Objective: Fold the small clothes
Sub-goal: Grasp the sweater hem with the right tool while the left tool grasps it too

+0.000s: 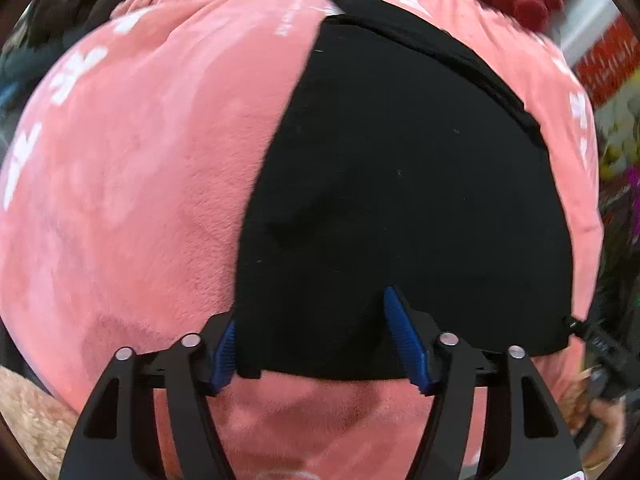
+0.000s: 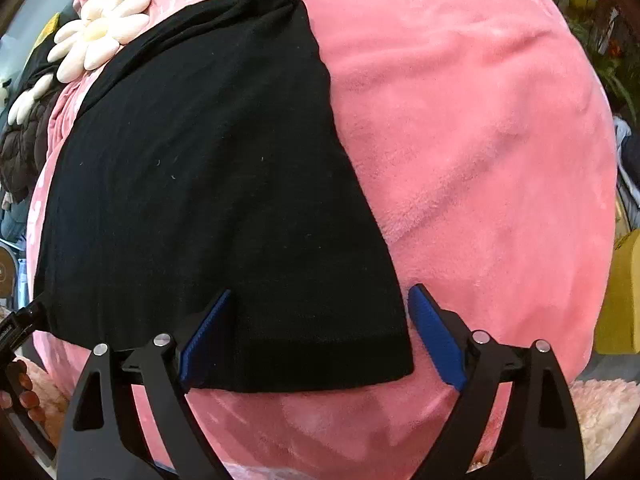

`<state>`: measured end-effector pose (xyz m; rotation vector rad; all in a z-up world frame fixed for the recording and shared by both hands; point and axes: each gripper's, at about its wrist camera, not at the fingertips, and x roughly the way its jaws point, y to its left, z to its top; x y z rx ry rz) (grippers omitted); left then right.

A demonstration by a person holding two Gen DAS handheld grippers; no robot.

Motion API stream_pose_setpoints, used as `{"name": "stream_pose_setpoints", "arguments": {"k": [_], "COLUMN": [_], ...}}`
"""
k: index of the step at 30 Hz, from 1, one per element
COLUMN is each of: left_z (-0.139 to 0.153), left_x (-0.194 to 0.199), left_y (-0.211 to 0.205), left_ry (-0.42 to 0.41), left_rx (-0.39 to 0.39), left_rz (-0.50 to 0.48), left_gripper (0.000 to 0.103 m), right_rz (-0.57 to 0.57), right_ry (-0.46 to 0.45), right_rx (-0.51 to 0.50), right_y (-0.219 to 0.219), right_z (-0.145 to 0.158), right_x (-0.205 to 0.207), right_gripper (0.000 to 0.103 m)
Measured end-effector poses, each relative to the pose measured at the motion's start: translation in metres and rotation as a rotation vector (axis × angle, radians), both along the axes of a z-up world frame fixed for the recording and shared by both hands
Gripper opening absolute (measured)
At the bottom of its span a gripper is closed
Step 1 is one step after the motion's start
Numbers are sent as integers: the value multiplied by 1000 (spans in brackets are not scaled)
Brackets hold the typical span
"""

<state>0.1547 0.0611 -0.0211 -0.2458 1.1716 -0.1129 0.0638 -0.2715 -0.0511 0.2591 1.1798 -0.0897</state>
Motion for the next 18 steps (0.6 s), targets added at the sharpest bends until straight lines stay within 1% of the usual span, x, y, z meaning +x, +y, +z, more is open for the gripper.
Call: {"name": "stream_pose_setpoints", "arguments": {"k": [1,5,8,9,11,13,14,15,16,17,18], "left_z": [0,-1,-4,-4,-6,-6,-6,-5,-5,-5,-5], "left_x": [1,5,5,3,4,2,1,-8,-7,-10,-10], "left_y": [-6,-20,-25,-24,-25,-20,-19,-14,-14,-10,-10], "left_ry": [-8,-33,-46,-48,-53,-59,-60,-62,-61,-60,-58], "left_rx": [32,97,127,131,136,144,148,150,148,145,139], "left_rz": [-7,-39,-60,-63,-67,-74,-77,-77,-75,-74,-74], "left_gripper": [65,66,66,66,66,66,66,66,66,66,63], "right_rz": [-2,-4,-5,-4,6,21,30,37,45,52,58], "right_ry": [-2,-7,-10,-12,-22,-29,-34,-37,-41,-45,-48], "right_rx": [-1,-10,-15,-14,-12,-16,-14,-13,-10,-2,5], "right_y": [-1,0,1,2,6,10,11,12,13,14,13], "right_z": [0,0,0,0,3,5,6,7,8,9,9], "right_x": [-1,-1,-1,-5,-7,-8,-9,-10,-10,-11,-11], "right_gripper": [86,86,85,83,77,67,65,59,53,49,41]}}
